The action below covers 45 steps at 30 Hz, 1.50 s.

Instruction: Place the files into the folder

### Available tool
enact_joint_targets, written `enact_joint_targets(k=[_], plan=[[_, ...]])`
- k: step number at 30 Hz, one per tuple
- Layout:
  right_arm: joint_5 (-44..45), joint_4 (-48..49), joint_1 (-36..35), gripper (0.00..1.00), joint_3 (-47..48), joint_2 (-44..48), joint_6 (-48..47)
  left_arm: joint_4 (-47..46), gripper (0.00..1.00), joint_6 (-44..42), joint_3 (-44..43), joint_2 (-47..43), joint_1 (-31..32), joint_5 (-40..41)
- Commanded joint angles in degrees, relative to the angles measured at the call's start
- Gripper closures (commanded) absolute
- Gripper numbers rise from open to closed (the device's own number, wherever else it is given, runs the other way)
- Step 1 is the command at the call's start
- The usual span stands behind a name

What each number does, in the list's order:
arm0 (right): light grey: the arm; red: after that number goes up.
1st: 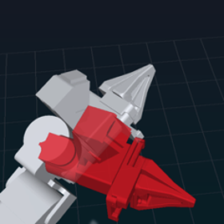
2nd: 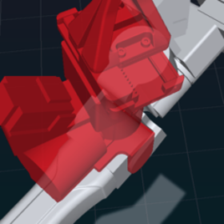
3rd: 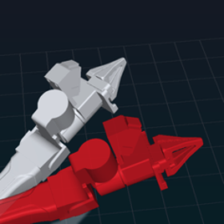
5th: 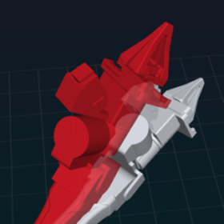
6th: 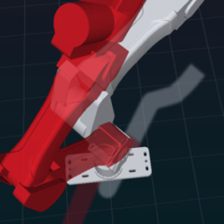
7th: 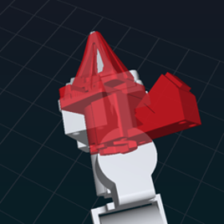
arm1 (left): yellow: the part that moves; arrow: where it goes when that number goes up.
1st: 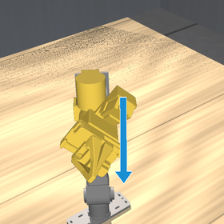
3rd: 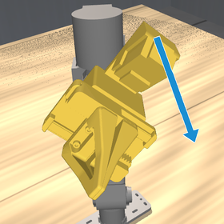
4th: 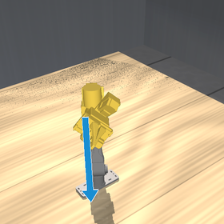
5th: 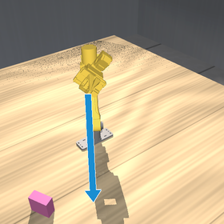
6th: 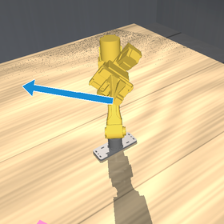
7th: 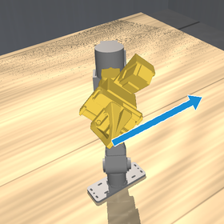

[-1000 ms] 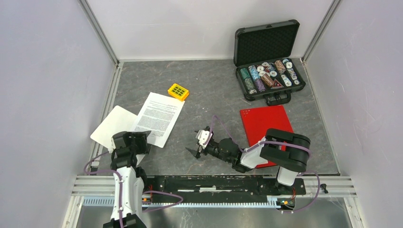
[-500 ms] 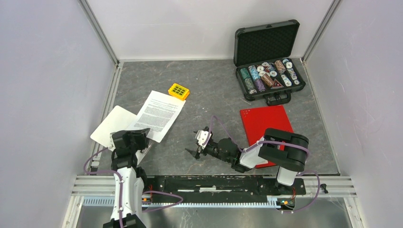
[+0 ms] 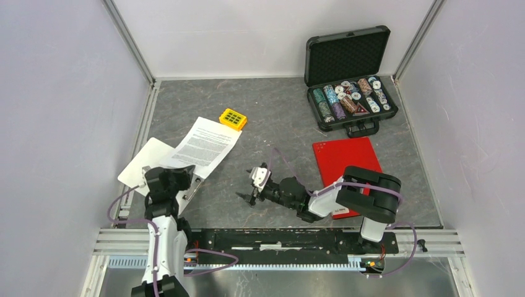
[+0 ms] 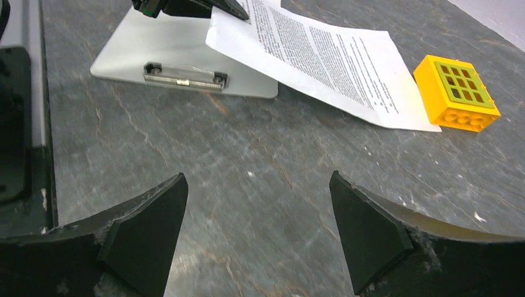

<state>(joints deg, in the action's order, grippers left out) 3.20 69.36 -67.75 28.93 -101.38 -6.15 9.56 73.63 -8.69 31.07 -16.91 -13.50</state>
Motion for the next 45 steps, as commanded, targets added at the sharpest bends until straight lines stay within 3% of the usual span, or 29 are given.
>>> enact_joint_targets(k=[1,4,10,15,27,34,39,45], plan=[[0.9,-11.1,0.3,0.09,10.1,-2.3,10.0,-0.3,0.98,-4.8,-9.1,0.9,0.1,4.2],[-1.3,-27.3,0.3,0.14,22.4,-6.8,16.1,2.4,0.98,-7.6,-15.7,2.4,0.0,7.9],[-2.1,-22.2,-0.6,0.16,26.5,-11.2,12.0,4.6,0.98,-10.3,-26.8,5.8,0.0,12.4],[1.0,-33.2,-0.7,0.22,39.5,-18.2,11.9,7.0,0.98,-13.9,-34.3,7.9,0.0,13.2],[9.4,-40.1,-3.1,0.32,57.5,-30.9,19.9,14.1,0.98,-18.3,-47.9,9.6,0.1,14.8],[16.7,-45.5,-4.9,0.32,63.9,-35.7,22.6,18.1,0.98,-19.1,-52.5,10.2,0.1,17.1],[21.5,-52.6,-6.8,0.36,68.9,-38.4,18.7,19.8,0.98,-20.3,-54.2,9.8,0.0,17.7],[25.9,-54.4,-7.3,0.52,60.5,-33.6,15.4,22.2,0.98,-22.6,-55.9,9.6,0.0,18.9]])
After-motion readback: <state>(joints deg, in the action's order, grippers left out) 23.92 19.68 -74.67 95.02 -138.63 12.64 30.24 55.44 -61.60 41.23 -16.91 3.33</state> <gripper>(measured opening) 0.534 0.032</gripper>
